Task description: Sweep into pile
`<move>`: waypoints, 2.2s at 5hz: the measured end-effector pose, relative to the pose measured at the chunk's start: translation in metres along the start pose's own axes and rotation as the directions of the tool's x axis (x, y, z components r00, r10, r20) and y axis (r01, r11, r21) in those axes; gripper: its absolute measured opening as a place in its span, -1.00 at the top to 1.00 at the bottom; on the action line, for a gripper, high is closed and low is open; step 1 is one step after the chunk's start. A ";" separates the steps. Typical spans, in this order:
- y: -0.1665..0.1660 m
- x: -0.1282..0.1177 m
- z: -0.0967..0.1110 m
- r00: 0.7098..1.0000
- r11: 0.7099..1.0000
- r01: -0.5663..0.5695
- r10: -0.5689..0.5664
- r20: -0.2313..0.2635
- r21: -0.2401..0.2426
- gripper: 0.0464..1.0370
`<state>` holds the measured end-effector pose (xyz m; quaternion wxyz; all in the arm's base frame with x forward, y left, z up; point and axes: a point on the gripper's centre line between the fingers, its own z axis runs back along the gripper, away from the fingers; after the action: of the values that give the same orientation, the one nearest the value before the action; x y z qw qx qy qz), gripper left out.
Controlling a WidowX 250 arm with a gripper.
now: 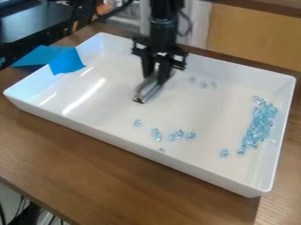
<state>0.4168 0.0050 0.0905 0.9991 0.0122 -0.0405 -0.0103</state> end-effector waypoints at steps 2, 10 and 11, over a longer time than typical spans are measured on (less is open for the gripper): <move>-0.049 0.001 0.000 0.999 0.999 0.034 -0.034 -0.016 -0.007 0.38; -0.038 -0.001 0.055 0.985 0.990 0.069 -0.047 0.165 -0.127 0.38; -0.011 -0.010 0.056 0.987 0.992 0.058 -0.039 0.158 -0.116 0.38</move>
<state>0.4022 -0.0075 0.1456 0.9912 -0.0480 -0.1172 -0.0379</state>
